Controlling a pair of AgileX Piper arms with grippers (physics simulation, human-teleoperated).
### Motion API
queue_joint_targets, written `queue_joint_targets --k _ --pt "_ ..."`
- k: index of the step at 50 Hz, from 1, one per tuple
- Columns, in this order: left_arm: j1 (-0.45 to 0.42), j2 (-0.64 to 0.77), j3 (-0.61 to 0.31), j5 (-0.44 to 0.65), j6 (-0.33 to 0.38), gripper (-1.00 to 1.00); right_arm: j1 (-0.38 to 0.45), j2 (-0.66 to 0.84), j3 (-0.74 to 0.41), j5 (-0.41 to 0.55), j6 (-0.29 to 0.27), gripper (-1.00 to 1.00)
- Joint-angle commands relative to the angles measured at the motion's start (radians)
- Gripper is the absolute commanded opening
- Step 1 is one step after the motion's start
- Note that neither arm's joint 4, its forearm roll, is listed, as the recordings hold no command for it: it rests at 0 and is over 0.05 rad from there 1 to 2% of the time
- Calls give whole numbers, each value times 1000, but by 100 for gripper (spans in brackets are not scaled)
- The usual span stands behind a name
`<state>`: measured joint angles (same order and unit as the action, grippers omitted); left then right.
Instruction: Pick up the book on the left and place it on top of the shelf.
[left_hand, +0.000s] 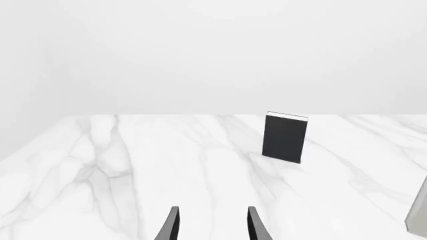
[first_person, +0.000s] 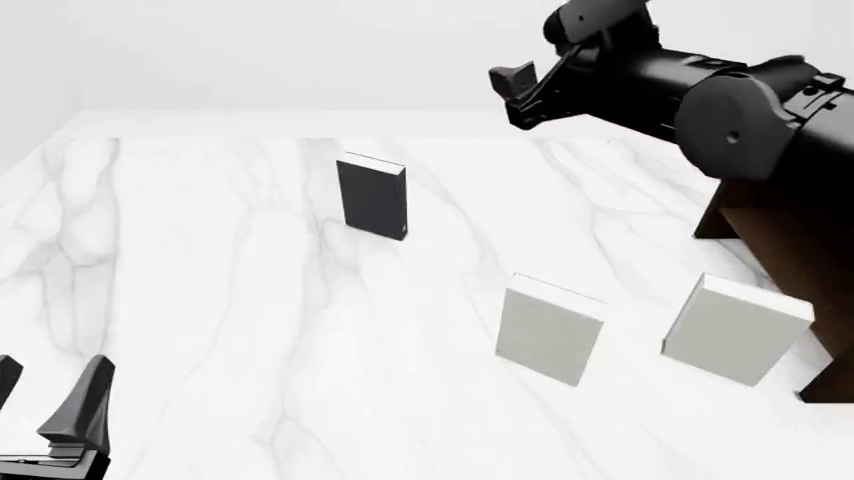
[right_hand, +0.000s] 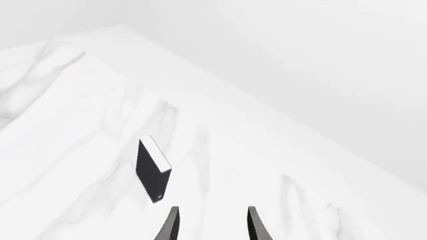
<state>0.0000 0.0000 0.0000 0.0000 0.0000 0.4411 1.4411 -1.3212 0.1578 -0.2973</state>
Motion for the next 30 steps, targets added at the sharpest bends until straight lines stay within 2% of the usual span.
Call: queue_joint_targets --k 1,30 --pt "0 0 0 0 0 100 27 90 -41 -7 1 100" --pt "0 0 0 0 0 100 73 272 -156 -55 36 100"
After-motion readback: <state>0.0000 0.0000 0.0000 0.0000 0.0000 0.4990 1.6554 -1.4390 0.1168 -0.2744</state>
